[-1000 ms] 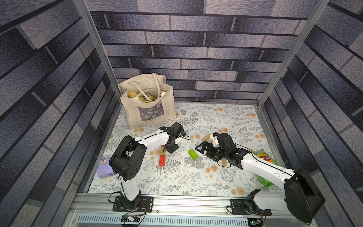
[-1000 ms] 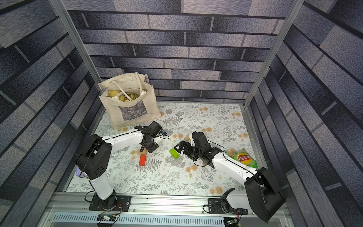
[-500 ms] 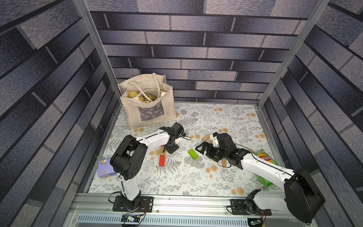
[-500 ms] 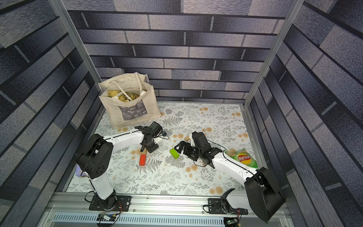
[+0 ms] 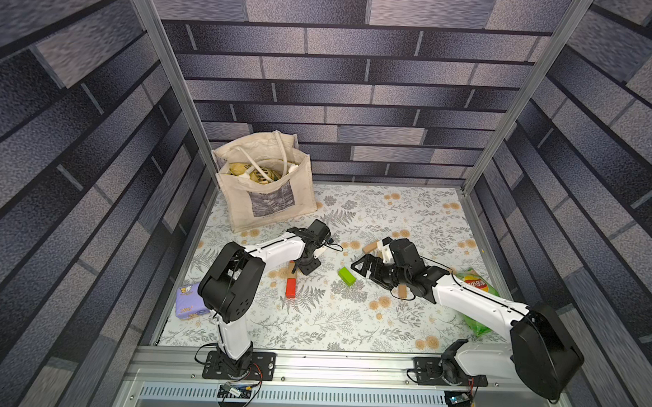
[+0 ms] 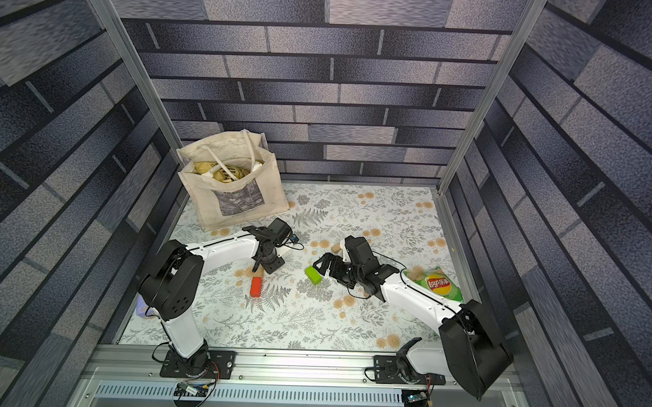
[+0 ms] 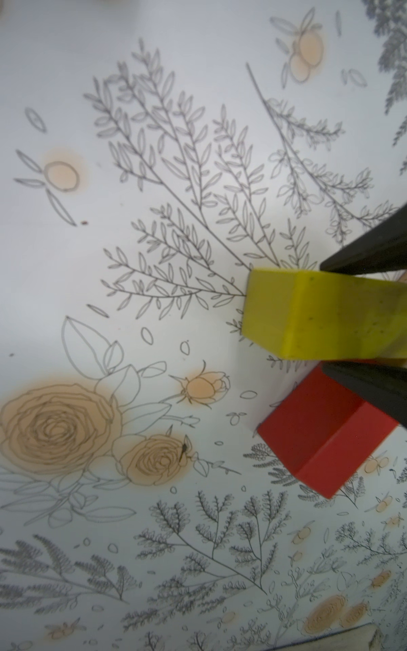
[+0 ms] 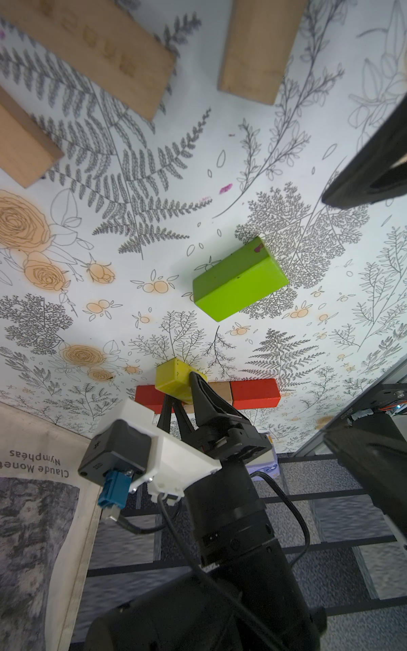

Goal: Assemble the letter k with building blocks
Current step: Assemble the building block at the center of the board.

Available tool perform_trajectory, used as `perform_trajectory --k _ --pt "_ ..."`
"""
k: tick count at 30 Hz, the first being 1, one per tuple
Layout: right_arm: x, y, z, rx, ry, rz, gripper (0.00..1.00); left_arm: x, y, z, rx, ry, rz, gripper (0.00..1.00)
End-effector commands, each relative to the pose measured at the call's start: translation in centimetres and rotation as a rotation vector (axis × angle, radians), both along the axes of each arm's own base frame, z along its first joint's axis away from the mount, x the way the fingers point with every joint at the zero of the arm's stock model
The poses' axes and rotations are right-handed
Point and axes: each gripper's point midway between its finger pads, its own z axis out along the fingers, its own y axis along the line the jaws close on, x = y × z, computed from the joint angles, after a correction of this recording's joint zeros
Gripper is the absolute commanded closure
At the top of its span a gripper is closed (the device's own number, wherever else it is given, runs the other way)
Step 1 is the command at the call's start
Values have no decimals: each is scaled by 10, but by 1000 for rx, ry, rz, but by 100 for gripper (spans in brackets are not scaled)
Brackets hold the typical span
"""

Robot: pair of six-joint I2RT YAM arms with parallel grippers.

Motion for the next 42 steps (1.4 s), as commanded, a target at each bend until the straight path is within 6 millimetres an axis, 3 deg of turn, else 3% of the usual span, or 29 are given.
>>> perform_trajectory --k 1,8,17,24,29,34,42 --pt "-1 0 1 -12 -8 8 0 -6 -2 -2 10 4 -34 57" --pt "0 2 0 -10 -8 12 0 -5 -10 13 -14 -39 -52 55" --pt "1 4 -4 -6 -1 15 0 5 0 63 -87 -156 20 51" --pt "1 6 -4 -1 -3 20 0 1 -12 74 -194 -139 71 54" --pt "1 7 -4 3 -1 21 0 6 -29 72 -238 -113 163 62" --pt "1 6 -3 5 -5 21 0 18 -40 57 -210 -101 260 72" --pt "-2 1 0 -9 -13 18 0 25 -39 32 -113 -72 362 82"
